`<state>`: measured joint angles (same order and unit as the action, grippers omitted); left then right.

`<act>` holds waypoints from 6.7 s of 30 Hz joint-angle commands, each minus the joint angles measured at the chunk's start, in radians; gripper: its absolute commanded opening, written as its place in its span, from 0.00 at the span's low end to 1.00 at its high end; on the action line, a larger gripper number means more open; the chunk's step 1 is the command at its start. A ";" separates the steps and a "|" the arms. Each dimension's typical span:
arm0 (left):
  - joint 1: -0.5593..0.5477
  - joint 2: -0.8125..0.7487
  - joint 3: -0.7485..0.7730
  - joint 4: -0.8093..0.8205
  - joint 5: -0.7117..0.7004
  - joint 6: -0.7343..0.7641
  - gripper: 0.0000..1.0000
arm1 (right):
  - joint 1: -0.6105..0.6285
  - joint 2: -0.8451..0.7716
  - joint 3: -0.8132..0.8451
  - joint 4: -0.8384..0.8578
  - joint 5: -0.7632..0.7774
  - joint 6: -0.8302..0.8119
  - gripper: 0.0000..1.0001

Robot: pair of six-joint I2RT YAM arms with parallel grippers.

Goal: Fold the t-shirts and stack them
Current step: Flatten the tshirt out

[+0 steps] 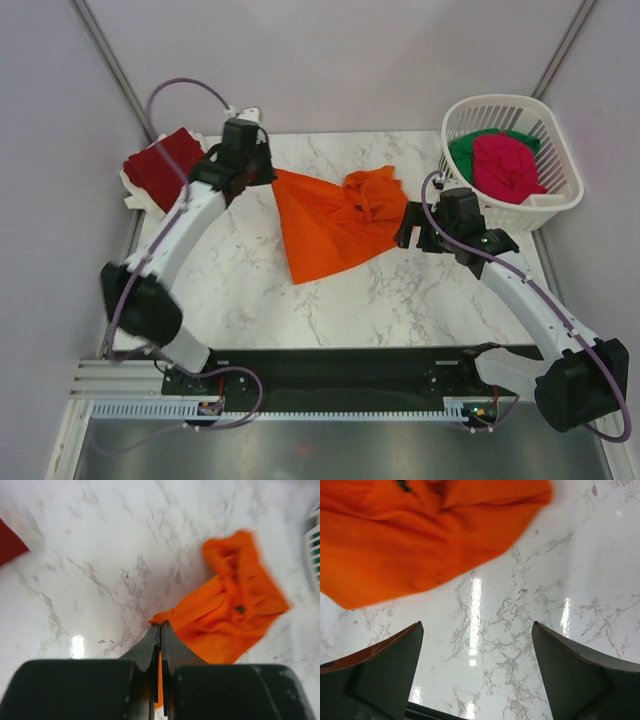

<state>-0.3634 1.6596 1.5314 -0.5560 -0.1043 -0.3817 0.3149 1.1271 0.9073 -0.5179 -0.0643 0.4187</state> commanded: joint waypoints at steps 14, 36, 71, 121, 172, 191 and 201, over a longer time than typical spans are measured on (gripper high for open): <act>0.009 -0.345 -0.433 -0.208 -0.163 0.107 0.02 | 0.414 0.390 0.358 0.162 0.129 -0.001 0.98; 0.017 -0.820 -0.668 -0.311 0.032 -0.233 0.02 | 0.512 1.399 1.364 0.249 -0.126 0.094 0.96; 0.017 -0.588 -0.562 -0.285 0.023 -0.069 0.02 | 0.196 0.314 0.119 0.133 0.518 0.135 0.98; 0.018 -0.521 -0.626 -0.185 0.023 0.020 0.02 | 0.391 0.970 0.827 -0.063 0.478 -0.101 0.00; 0.037 -0.702 -0.636 -0.185 -0.103 -0.019 0.02 | 0.259 -0.076 -0.197 -0.015 0.230 0.224 0.79; 0.037 -0.707 -0.639 -0.185 -0.103 -0.020 0.02 | 0.254 0.135 -0.151 0.104 0.366 0.146 0.66; 0.037 -0.702 -0.639 -0.185 -0.104 -0.020 0.02 | 0.240 0.195 -0.156 0.151 0.394 0.120 0.43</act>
<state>-0.3313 0.9638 0.8940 -0.7681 -0.2070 -0.3988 0.5648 1.3163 0.7227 -0.4099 0.2928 0.5579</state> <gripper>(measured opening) 0.023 0.523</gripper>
